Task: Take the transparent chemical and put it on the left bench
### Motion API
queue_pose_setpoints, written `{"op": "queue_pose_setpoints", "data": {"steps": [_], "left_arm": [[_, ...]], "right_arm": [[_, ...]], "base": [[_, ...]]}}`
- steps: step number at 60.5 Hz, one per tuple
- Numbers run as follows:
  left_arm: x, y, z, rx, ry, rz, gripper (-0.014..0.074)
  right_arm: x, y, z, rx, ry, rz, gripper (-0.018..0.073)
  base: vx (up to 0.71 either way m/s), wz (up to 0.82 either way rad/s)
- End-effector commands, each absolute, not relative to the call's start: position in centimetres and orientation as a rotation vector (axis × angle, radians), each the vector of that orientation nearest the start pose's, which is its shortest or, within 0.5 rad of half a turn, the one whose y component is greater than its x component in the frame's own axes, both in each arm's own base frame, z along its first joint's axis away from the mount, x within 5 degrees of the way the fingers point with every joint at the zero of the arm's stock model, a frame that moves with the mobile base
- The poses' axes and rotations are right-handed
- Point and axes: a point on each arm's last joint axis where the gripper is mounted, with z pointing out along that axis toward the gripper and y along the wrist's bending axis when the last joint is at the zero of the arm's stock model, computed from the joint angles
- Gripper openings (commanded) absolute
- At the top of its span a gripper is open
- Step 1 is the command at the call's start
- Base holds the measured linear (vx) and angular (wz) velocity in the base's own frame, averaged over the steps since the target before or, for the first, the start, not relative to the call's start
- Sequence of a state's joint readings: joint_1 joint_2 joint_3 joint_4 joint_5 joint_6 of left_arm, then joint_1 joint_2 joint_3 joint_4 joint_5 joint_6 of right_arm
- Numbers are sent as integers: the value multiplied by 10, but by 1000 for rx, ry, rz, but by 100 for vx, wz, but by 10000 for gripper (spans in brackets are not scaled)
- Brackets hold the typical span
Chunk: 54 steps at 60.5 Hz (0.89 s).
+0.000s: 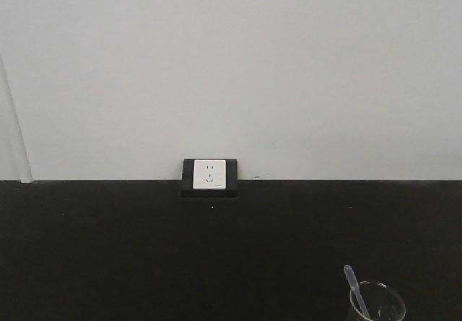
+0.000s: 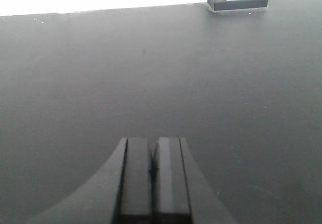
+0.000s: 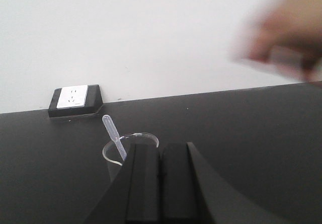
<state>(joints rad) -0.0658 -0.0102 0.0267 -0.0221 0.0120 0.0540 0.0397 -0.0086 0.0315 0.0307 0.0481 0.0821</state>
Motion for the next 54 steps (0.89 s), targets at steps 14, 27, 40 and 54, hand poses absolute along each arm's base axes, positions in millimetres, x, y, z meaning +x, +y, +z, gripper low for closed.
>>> {"op": "queue_pose_setpoints", "data": {"steps": [14, 27, 40, 54], "left_arm": [[55, -4, 206, 64, 1429, -35, -3], [55, -4, 206, 64, 1429, -35, -3], [55, -4, 206, 64, 1429, -35, -3], [55, -4, 206, 64, 1429, -35, -3]], "right_arm": [[56, 2, 206, 52, 1454, 111, 0], [54, 2, 217, 47, 1366, 109, 0], [54, 2, 266, 6, 1296, 67, 0], [89, 3, 313, -17, 1370, 44, 0]], "base": [[0, 0], [0, 0], [0, 0], [0, 0]]}}
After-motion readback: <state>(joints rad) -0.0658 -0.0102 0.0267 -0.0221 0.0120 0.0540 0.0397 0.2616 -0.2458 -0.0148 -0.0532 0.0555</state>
